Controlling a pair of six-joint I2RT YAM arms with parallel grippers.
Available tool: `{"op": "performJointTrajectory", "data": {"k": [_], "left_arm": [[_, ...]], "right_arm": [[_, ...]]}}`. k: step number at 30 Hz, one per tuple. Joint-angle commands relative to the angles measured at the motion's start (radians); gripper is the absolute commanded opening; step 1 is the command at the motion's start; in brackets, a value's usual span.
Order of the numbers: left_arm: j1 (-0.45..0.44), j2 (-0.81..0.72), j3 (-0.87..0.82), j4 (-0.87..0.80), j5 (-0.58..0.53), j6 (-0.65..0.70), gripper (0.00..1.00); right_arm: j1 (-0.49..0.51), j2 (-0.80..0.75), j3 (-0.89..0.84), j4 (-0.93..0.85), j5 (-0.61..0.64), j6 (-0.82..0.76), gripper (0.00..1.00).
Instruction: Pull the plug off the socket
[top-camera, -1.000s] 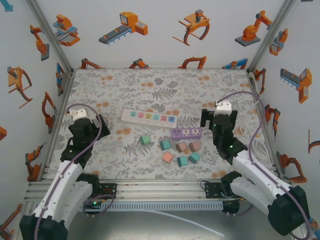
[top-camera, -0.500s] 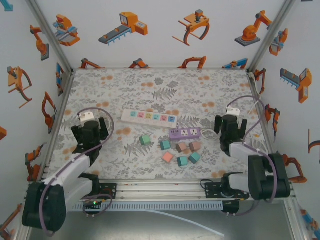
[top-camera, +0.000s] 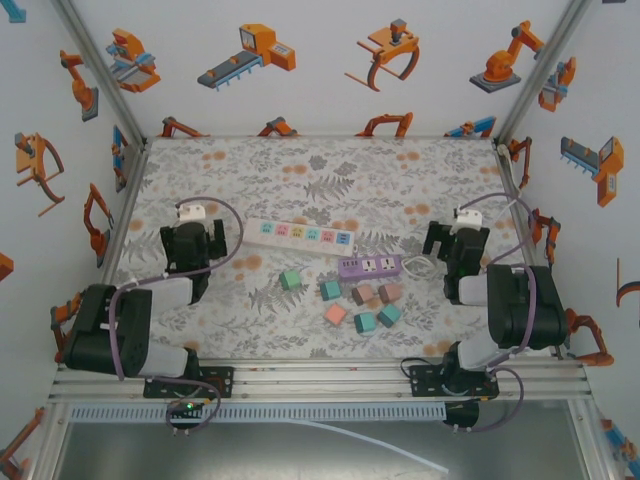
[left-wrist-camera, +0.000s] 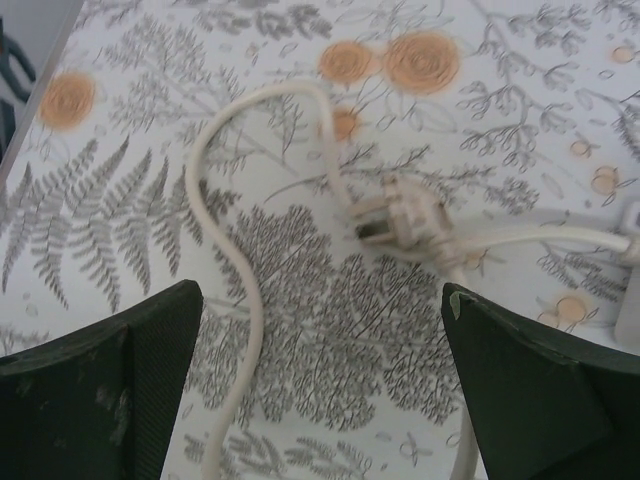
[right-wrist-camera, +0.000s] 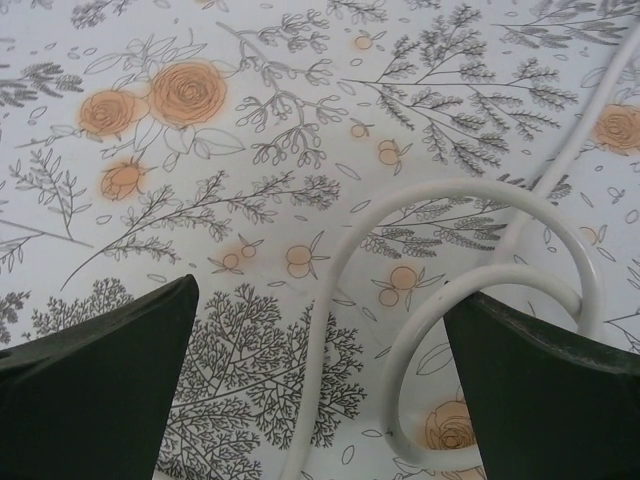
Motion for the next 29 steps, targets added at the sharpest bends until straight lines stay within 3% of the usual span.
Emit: {"op": "performJointTrajectory", "data": {"k": [1, 2, 3, 5, 7, 8, 10, 12, 14, 16, 29], "left_arm": [[0.031, 0.098, -0.022, 0.265, 0.064, 0.074, 0.97], [0.051, 0.085, -0.022, 0.226, 0.072, 0.033, 0.97], [0.098, 0.061, -0.015, 0.153, 0.166, -0.007, 0.97], [0.146, 0.177, -0.024, 0.332, 0.221, -0.016, 0.97], [0.16, 0.103, 0.032, 0.084, 0.239, -0.058, 0.97], [0.167, 0.15, -0.005, 0.248, 0.256, -0.042, 0.97], [0.165, 0.112, 0.02, 0.121, 0.251, -0.052, 0.97], [0.164, 0.147, -0.005, 0.238, 0.25, -0.04, 0.97], [0.161, 0.117, 0.013, 0.146, 0.242, -0.048, 0.97], [0.161, 0.135, 0.001, 0.203, 0.242, -0.042, 0.97], [0.161, 0.125, 0.008, 0.172, 0.241, -0.045, 0.97]], "right_arm": [[-0.002, -0.003, -0.007, 0.062, 0.104, 0.05, 0.99], [-0.002, -0.005, -0.007, 0.061, 0.11, 0.052, 0.99], [-0.002, -0.004, -0.006, 0.06, 0.107, 0.052, 0.99], [-0.002, -0.004, 0.004, 0.045, 0.096, 0.049, 0.99], [-0.002, -0.002, 0.02, 0.016, 0.087, 0.046, 0.99], [-0.002, -0.002, 0.026, 0.006, 0.081, 0.044, 0.99], [-0.002, 0.0, 0.034, -0.006, 0.058, 0.036, 0.99], [-0.002, 0.001, 0.038, -0.013, 0.048, 0.031, 0.99], [-0.002, 0.001, 0.039, -0.015, 0.046, 0.03, 0.99], [-0.002, 0.0, 0.04, -0.017, 0.039, 0.027, 0.99], [0.0, 0.0, 0.053, -0.043, -0.009, 0.004, 0.99]]}}
